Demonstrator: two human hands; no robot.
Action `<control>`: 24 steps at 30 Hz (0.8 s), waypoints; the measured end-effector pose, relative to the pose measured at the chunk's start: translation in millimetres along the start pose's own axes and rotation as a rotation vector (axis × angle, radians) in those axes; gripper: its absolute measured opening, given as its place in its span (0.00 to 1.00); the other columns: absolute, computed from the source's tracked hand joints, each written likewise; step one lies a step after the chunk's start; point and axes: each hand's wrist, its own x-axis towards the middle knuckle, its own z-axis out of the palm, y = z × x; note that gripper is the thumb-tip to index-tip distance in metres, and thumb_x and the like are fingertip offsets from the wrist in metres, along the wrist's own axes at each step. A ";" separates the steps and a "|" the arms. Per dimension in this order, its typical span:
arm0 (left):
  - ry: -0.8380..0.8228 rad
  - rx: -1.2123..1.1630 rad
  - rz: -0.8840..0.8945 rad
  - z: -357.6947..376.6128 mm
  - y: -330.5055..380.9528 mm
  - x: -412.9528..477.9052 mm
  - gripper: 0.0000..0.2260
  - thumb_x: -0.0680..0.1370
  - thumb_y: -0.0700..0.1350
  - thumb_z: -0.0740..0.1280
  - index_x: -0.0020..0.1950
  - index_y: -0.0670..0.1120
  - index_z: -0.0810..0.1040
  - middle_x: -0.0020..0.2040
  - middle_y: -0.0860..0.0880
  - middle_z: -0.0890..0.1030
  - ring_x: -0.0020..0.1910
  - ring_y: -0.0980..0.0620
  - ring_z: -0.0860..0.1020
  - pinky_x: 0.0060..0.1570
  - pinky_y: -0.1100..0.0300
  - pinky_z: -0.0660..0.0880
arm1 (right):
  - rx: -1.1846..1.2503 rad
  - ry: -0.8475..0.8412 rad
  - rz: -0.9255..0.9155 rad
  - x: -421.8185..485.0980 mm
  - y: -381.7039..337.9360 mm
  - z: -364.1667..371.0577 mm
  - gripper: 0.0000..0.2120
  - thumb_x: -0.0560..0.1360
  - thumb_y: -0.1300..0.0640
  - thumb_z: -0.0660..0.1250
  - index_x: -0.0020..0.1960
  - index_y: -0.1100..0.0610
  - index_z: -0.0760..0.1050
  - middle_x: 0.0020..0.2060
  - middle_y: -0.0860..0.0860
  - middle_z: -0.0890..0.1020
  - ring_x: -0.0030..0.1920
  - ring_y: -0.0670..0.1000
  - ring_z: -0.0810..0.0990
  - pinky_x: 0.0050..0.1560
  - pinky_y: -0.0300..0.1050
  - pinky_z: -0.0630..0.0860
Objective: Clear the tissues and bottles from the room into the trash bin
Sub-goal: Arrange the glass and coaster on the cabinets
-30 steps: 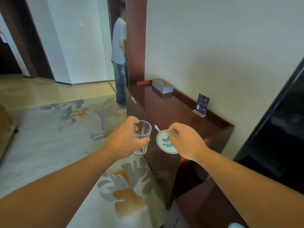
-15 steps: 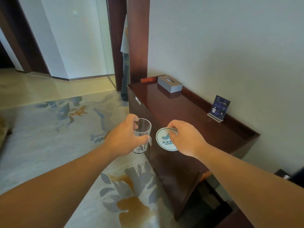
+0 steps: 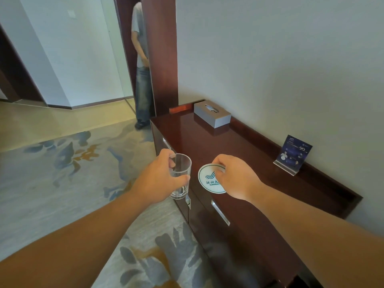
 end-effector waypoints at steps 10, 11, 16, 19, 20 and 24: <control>-0.140 -0.002 0.199 -11.4 -50.6 135.9 0.28 0.71 0.57 0.71 0.66 0.51 0.64 0.53 0.57 0.73 0.52 0.57 0.75 0.49 0.60 0.71 | -0.013 0.061 0.228 104.4 -4.0 21.0 0.07 0.78 0.56 0.64 0.53 0.46 0.70 0.55 0.46 0.79 0.50 0.46 0.76 0.37 0.30 0.75; -0.156 0.001 0.228 -14.6 -52.7 147.8 0.28 0.71 0.57 0.71 0.66 0.51 0.64 0.53 0.57 0.73 0.52 0.57 0.75 0.50 0.60 0.72 | -0.016 0.074 0.252 112.7 -5.0 21.9 0.07 0.78 0.56 0.63 0.52 0.46 0.70 0.55 0.46 0.79 0.49 0.46 0.76 0.34 0.29 0.73; -0.193 0.006 0.301 -13.9 -59.0 200.1 0.30 0.71 0.58 0.71 0.66 0.50 0.64 0.53 0.56 0.73 0.52 0.56 0.76 0.48 0.61 0.71 | -0.014 0.096 0.339 141.7 0.1 27.3 0.06 0.78 0.58 0.62 0.52 0.47 0.71 0.52 0.46 0.79 0.48 0.45 0.76 0.31 0.29 0.67; -0.236 -0.001 0.327 -0.6 -57.9 229.4 0.30 0.70 0.59 0.72 0.66 0.51 0.64 0.53 0.57 0.73 0.53 0.56 0.76 0.49 0.60 0.72 | -0.012 0.113 0.405 158.0 13.7 26.4 0.09 0.78 0.58 0.60 0.55 0.48 0.74 0.50 0.45 0.79 0.47 0.47 0.77 0.31 0.32 0.68; -0.247 -0.010 0.329 5.7 -56.8 238.7 0.30 0.70 0.59 0.72 0.66 0.51 0.64 0.53 0.57 0.73 0.53 0.56 0.76 0.49 0.60 0.72 | -0.012 0.120 0.428 162.9 20.5 26.1 0.10 0.78 0.58 0.59 0.56 0.48 0.74 0.50 0.46 0.79 0.47 0.47 0.77 0.32 0.33 0.68; -0.300 -0.016 0.345 34.1 -46.1 272.9 0.29 0.70 0.59 0.72 0.65 0.52 0.64 0.53 0.57 0.73 0.52 0.56 0.76 0.48 0.60 0.72 | -0.002 0.126 0.496 183.0 56.3 23.8 0.12 0.78 0.59 0.58 0.57 0.48 0.75 0.52 0.47 0.80 0.48 0.48 0.77 0.33 0.35 0.70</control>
